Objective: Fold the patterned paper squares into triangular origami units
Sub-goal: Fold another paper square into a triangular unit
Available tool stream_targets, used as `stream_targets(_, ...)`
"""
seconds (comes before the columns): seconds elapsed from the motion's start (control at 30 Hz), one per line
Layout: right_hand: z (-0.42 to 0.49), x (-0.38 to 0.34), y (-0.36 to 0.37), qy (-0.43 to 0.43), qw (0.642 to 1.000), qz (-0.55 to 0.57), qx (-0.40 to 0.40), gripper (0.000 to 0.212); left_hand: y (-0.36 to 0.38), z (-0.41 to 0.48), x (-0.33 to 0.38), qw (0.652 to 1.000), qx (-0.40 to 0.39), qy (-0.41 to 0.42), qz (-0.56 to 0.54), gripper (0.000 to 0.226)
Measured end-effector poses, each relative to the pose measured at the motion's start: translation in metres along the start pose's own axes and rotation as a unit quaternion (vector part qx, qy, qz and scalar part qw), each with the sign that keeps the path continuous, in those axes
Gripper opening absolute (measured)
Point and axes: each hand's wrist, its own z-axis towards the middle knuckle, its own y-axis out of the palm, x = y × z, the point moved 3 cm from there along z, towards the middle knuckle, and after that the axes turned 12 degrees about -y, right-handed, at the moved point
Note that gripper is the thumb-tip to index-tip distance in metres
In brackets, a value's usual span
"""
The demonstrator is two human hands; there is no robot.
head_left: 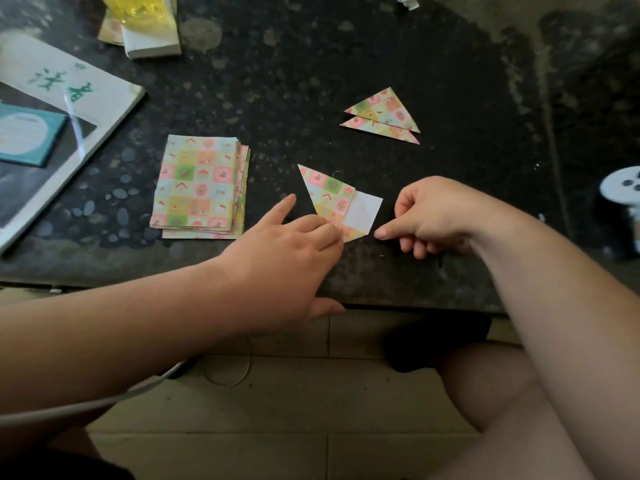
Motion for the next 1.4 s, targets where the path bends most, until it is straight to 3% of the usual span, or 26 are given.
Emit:
stream_targets(0.07,-0.001,0.004,-0.011,-0.003,0.999,-0.001,0.032,0.023,0.001,-0.001,-0.001,1.0,0.005,0.003,-0.004,0.088)
stream_targets(0.23,-0.002,-0.009,-0.018,-0.125,0.972,0.068,0.189,0.032,0.007,0.001,-0.012,0.996,0.039,0.002,-0.086,0.075)
stream_targets(0.33,-0.002,-0.022,0.006,-0.155,0.973,0.01,0.17,0.037,0.006,0.005,-0.016,0.989,0.056,-0.02,-0.136,0.064)
stream_targets(0.43,0.003,-0.025,0.018,-0.154,0.975,-0.013,0.159,0.026,0.008,0.009,-0.014,0.988,0.062,-0.023,-0.138,0.063)
stream_targets(0.5,0.001,-0.025,0.018,-0.094,0.974,0.134,0.158,0.021,0.008,0.01,-0.014,0.983,0.091,-0.026,-0.155,0.063)
stream_targets(0.6,-0.009,-0.028,0.022,-0.024,0.916,0.372,0.15,0.018,0.005,0.014,-0.022,0.973,0.141,-0.062,-0.172,0.059)
stream_targets(0.67,-0.014,-0.029,0.024,-0.022,0.882,0.448,0.143,0.016,0.0,0.017,-0.029,0.96,0.195,-0.081,-0.183,0.046)
stream_targets(0.73,-0.017,-0.028,0.027,-0.021,0.878,0.46,0.129,0.013,-0.004,0.02,-0.035,0.945,0.243,-0.087,-0.201,0.031)
stream_targets(0.87,-0.023,-0.026,0.029,-0.054,0.925,0.369,0.065,0.015,-0.003,0.023,-0.042,0.943,0.249,-0.082,-0.206,0.027)
stream_targets(0.97,-0.025,-0.019,0.023,-0.133,0.985,0.111,0.026,0.03,0.002,0.023,-0.043,0.951,0.217,-0.072,-0.209,0.015)
stream_targets(1.03,-0.024,-0.016,0.021,-0.206,0.973,-0.096,0.045,0.031,0.006,0.021,-0.043,0.952,0.203,-0.073,-0.218,0.014)
stream_targets(1.1,-0.025,-0.015,0.024,-0.278,0.938,-0.188,0.089,0.031,0.008,0.021,-0.042,0.951,0.2,-0.077,-0.223,0.014)
stream_targets(1.27,-0.019,-0.015,0.039,-0.43,0.875,-0.178,0.137,0.013,0.006,0.019,-0.044,0.95,0.182,-0.094,-0.236,0.014)
stream_targets(1.4,-0.011,-0.012,0.036,-0.378,0.907,-0.085,0.162,0.013,0.002,0.018,-0.049,0.943,0.126,-0.144,-0.272,0.016)
